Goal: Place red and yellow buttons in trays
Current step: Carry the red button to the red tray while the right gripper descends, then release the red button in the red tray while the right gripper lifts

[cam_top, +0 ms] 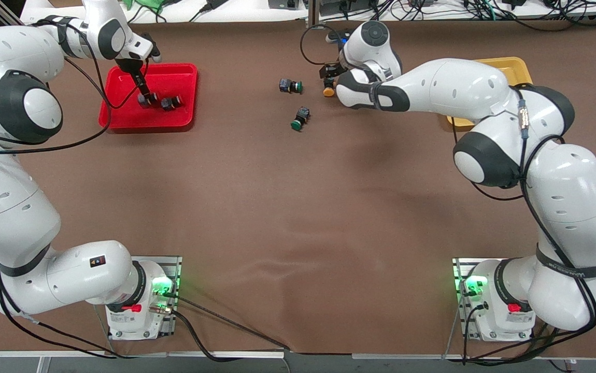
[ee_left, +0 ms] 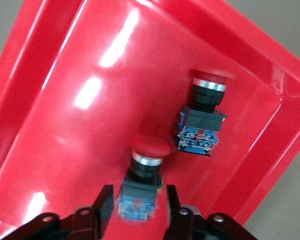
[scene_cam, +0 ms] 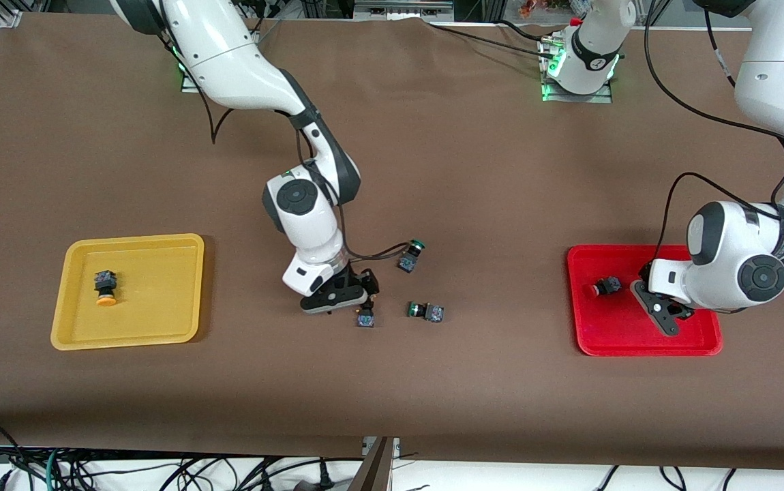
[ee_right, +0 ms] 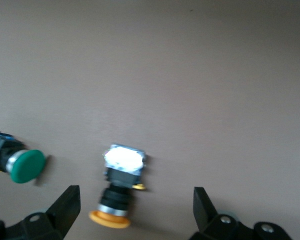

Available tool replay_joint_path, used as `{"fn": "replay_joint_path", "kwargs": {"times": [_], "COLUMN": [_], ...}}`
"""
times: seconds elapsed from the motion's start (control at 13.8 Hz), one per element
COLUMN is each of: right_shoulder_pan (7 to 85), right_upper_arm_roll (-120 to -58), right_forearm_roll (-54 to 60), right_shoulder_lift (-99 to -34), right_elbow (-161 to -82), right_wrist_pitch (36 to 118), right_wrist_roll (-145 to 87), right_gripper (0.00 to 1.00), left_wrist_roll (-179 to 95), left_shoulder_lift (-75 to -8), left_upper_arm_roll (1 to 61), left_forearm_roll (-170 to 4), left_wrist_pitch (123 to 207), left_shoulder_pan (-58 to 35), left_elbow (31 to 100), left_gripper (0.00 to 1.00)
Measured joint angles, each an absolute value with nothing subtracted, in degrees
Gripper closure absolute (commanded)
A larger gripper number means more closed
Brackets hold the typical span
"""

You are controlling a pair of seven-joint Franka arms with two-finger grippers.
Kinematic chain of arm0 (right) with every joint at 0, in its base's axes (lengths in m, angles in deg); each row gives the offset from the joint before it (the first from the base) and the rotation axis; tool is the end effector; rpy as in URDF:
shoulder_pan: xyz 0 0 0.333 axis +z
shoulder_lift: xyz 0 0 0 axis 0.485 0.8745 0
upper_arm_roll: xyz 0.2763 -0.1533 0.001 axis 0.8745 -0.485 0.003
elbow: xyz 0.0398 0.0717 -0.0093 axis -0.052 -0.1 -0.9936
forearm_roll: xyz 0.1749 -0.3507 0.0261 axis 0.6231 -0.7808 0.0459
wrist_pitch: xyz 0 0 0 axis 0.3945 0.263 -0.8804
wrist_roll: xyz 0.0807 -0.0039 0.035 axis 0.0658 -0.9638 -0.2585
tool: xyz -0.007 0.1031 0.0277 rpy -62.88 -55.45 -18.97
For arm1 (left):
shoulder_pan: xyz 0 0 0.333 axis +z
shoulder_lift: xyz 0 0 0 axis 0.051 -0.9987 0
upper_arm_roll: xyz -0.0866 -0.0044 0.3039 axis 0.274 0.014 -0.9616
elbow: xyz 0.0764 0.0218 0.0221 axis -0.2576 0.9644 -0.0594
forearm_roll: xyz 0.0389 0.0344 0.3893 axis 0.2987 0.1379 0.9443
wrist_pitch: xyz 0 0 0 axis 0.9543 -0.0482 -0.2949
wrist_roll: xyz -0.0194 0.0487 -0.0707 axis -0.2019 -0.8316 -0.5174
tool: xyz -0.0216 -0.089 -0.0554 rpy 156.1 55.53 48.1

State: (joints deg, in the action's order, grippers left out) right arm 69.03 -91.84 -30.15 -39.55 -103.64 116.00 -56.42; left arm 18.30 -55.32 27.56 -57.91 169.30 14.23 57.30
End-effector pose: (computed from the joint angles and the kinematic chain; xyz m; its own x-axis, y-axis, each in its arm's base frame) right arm 0.6351 0.4213 0.2207 0.9069 0.1490 0.3941 0.2022 -0.9745 -0.0970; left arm 0.6757 0.0591 0.2254 0.5095 -0.8505 -0.1302 -0.8478 -0.5221 0.0927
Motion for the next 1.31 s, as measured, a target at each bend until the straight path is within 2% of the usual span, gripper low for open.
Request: {"fn": "replay_joint_path", "kwargs": {"times": [0.22,0.44,0.51,0.58,0.65,0.8,1.09,1.31], "right_shoulder_pan": [69.74,69.71,69.68,69.67,69.67,69.63,69.53,67.72], "right_upper_arm_roll": [-91.95,-92.56,-92.68,-92.74,-92.77,-92.85,-93.19,-94.03], "right_forearm_roll": [-30.15,-30.15,-30.15,-30.15,-30.16,-30.16,-30.16,-30.17], "right_shoulder_lift": [-36.42,-33.57,-32.93,-32.31,-31.73,-31.16,-31.11,-32.42], "right_elbow": [-100.19,-97.68,-97.49,-97.44,-97.43,-97.3,-96.57,-94.29], "right_wrist_pitch": [116.3,118.0,118.79,119.85,120.84,121.69,121.51,112.01], "right_wrist_roll": [-59.19,-60.43,-60.56,-60.7,-60.76,-60.9,-60.91,-59.24], "right_gripper": [0.0,0.01,0.18,0.51,0.72,1.0,1.0,1.0], "left_wrist_roll": [18.35,11.23,8.01,4.68,1.39,-5.24,-17.95,-24.33], "left_shoulder_lift": [-52.99,-48.28,-46.75,-45.23,-43.78,-41.16,-39.44,-39.74], "left_upper_arm_roll": [28.99,31.84,32.77,33.55,34.07,34.53,34.4,34.1], "left_forearm_roll": [-58.22,-59.8,-59.9,-59.93,-60.19,-62.28,-65.04,-65.36], "left_wrist_pitch": [167.91,161.11,159.02,156.85,154.87,151.85,141.66,139.77], "left_shoulder_pan": [14.2,14.05,14.02,13.97,13.91,13.89,13.98,14.2], "left_elbow": [56.18,54.48,53.76,52.91,51.9,49.49,40.7,36.34], "left_gripper": [0.0,0.0,0.0,0.0,0.0,0.0,0.0,0.0]}}
